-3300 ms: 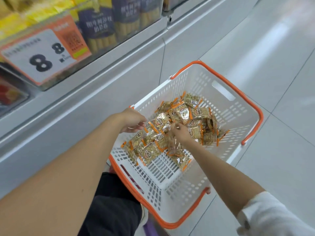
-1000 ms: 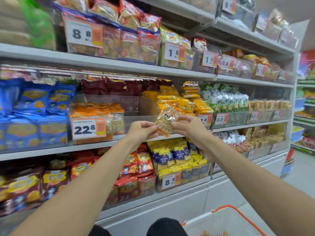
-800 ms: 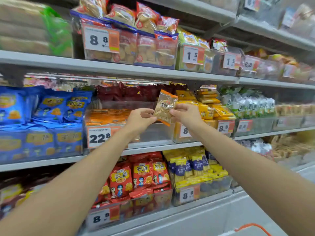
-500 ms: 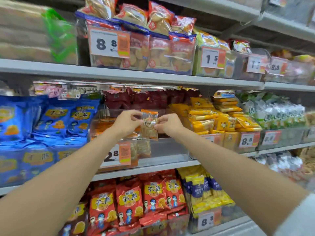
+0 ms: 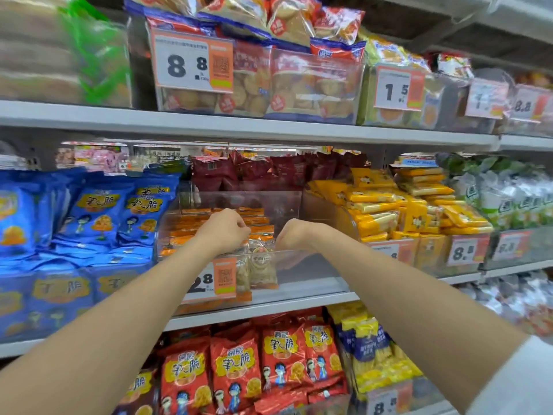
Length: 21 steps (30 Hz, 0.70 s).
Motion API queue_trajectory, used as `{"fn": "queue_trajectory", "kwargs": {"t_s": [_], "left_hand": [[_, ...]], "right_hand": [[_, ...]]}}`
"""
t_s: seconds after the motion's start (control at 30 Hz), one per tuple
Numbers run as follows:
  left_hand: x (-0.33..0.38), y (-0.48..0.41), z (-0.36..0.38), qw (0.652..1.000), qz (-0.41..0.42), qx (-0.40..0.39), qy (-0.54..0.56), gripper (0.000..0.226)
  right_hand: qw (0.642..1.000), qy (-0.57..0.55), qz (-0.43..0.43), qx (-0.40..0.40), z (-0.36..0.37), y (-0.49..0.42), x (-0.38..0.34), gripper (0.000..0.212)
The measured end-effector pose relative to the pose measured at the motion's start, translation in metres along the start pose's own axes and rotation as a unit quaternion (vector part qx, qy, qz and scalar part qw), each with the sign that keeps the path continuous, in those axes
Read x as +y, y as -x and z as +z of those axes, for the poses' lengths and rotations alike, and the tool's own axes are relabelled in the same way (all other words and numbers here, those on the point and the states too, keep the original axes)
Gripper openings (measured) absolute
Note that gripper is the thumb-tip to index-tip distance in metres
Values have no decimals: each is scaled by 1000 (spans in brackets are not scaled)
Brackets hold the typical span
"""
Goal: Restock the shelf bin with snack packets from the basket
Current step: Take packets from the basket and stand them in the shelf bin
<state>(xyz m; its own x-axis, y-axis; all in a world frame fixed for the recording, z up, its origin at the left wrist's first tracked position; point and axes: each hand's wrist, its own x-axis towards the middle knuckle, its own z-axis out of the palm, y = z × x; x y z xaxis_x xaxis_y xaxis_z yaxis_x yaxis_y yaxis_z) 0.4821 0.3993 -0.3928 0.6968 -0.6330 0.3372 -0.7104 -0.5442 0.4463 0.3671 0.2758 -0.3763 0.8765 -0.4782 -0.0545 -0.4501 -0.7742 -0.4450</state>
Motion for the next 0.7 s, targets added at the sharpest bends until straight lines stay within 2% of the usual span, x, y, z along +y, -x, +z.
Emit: {"fn": "queue_trajectory", "kwargs": {"t_s": [0.07, 0.13, 0.17, 0.2, 0.27, 0.3, 0.4, 0.47, 0.57, 0.7], "left_hand": [[2, 1, -1, 1000, -5, 1, -6, 41], [3, 2, -1, 1000, -3, -3, -9, 53], [3, 2, -2, 1000, -2, -3, -9, 57], [3, 4, -3, 1000, -1, -3, -11, 58], [7, 10, -5, 1000, 8, 14, -26, 56], [11, 15, -7, 998, 21, 41, -36, 52], [36, 37, -10, 984, 85, 154, -43, 39], [60, 54, -5, 977, 112, 183, -13, 30], [98, 79, 23, 980, 136, 134, 51, 27], [137, 118, 95, 981, 182, 12, 67, 24]], "right_hand": [[1000, -15, 4, 6, -1, 2, 3, 31], [1000, -20, 18, 7, 2, 5, 1, 21], [999, -35, 20, 32, 5, 0, 3, 11], [998, -38, 23, 54, 9, -4, 5, 11], [985, -105, 8, 138, 13, -7, 13, 18], [979, -97, -23, 180, 14, -7, 16, 18], [926, -130, -96, 342, 16, 21, 24, 31], [890, -160, -149, 399, 21, 48, 38, 26], [871, -146, -163, 440, 37, 85, 83, 16], [895, -144, -80, 415, 66, 134, 165, 10]]}}
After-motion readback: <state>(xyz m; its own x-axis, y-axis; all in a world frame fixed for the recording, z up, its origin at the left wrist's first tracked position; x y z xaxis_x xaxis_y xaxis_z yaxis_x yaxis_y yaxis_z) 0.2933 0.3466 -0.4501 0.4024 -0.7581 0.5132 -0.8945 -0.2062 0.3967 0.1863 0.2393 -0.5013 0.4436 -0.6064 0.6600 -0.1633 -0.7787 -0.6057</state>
